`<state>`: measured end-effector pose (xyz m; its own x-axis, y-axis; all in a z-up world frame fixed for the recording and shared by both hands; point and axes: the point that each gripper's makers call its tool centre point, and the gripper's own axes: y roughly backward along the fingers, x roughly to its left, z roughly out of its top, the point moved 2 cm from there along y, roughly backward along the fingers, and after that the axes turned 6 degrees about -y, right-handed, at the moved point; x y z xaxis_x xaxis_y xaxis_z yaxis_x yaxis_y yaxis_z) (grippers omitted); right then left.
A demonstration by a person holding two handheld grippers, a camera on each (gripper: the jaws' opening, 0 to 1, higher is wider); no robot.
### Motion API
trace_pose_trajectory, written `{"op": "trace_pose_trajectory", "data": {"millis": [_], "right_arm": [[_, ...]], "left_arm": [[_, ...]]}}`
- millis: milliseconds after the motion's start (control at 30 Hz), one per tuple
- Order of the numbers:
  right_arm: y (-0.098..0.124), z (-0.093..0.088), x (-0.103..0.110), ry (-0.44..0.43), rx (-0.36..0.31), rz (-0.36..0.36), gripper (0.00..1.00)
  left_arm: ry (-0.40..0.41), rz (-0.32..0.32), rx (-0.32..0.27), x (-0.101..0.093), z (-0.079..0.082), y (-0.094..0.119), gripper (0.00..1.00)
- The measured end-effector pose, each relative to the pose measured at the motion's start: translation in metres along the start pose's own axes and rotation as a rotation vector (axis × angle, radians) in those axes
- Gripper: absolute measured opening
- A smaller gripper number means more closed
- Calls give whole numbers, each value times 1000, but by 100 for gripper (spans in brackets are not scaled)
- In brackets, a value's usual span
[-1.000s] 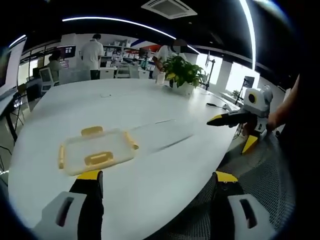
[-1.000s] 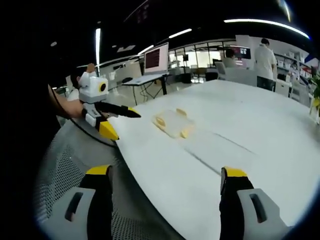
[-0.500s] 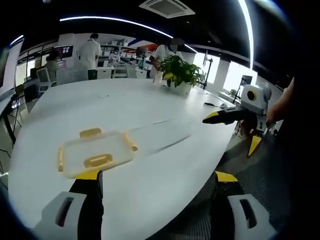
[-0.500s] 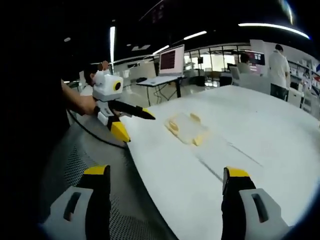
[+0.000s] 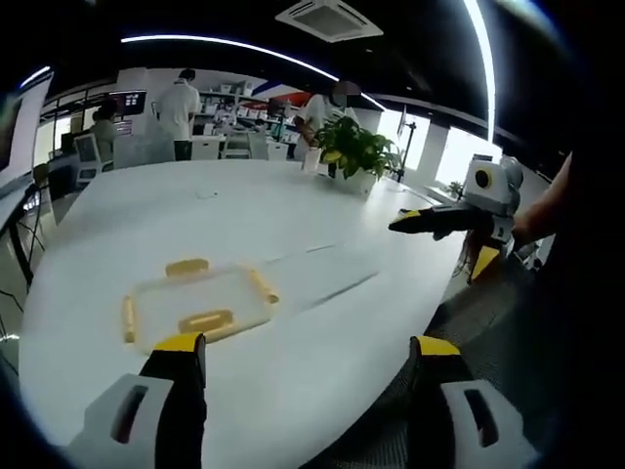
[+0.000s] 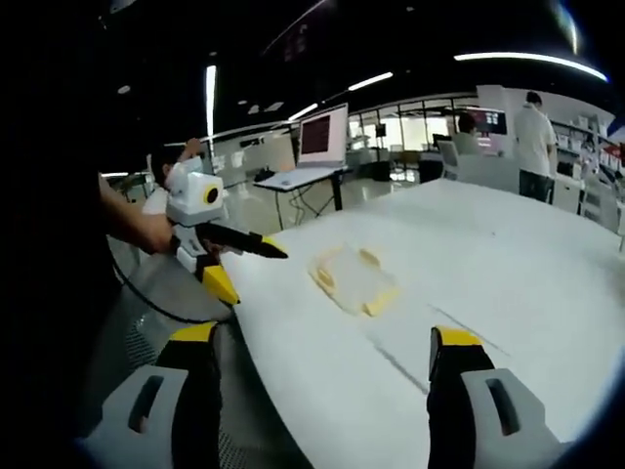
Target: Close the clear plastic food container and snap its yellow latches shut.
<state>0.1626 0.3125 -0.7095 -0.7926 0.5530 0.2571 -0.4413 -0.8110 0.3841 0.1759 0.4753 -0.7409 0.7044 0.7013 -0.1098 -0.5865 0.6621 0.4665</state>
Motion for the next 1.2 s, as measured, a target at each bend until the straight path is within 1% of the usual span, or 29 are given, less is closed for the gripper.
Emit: {"op": "trace_pose_trajectory", "data": {"millis": [100, 167, 233, 267, 300, 333, 367, 400, 467, 533, 600, 700, 900, 1000, 1033, 1200], "right_arm": [[-5, 3, 5, 12, 7, 6, 84], [-7, 3, 6, 17, 12, 10, 83], [-9, 2, 7, 18, 20, 8, 83], [-11, 1, 6, 10, 25, 7, 83], [-12, -1, 5, 5, 45, -2, 83], [-13, -6, 3, 4, 82, -11, 82], [-15, -4, 3, 9, 76, -5, 81], [-16, -1, 4, 13, 61, -1, 81], [-18, 6, 3, 2, 42, -2, 81], [-21, 10, 2, -5, 35, -2, 81], [-24, 14, 2, -5, 29, 2, 81], [-29, 13, -1, 1, 49, -3, 80], [-37, 11, -3, 16, 67, 2, 79], [-41, 11, -3, 11, 70, 7, 79], [-43, 10, -4, 17, 80, 6, 79], [-50, 12, -6, 24, 89, 16, 81]], "left_arm": [[15, 14, -18, 4, 5, 4, 85], [62, 25, -39, 8, 8, 8, 86], [65, 29, -45, 11, 10, 9, 87], [81, 28, -61, 12, 12, 10, 92], [79, 45, -103, 15, 18, 10, 96], [78, 39, -88, 15, 16, 11, 97], [84, 31, -64, 15, 13, 10, 92], [73, 31, -41, 16, 10, 10, 91], [62, 35, -47, 18, 11, 10, 90], [69, 32, -35, 21, 10, 9, 90], [80, 29, -39, 23, 10, 9, 90], [108, 19, -33, 26, 9, 8, 90], [95, 21, -17, 37, 8, 8, 93], [84, 10, -9, 41, 7, 8, 98], [72, 4, 5, 42, 6, 8, 98], [58, 7, 30, 54, 2, 8, 99]]}}
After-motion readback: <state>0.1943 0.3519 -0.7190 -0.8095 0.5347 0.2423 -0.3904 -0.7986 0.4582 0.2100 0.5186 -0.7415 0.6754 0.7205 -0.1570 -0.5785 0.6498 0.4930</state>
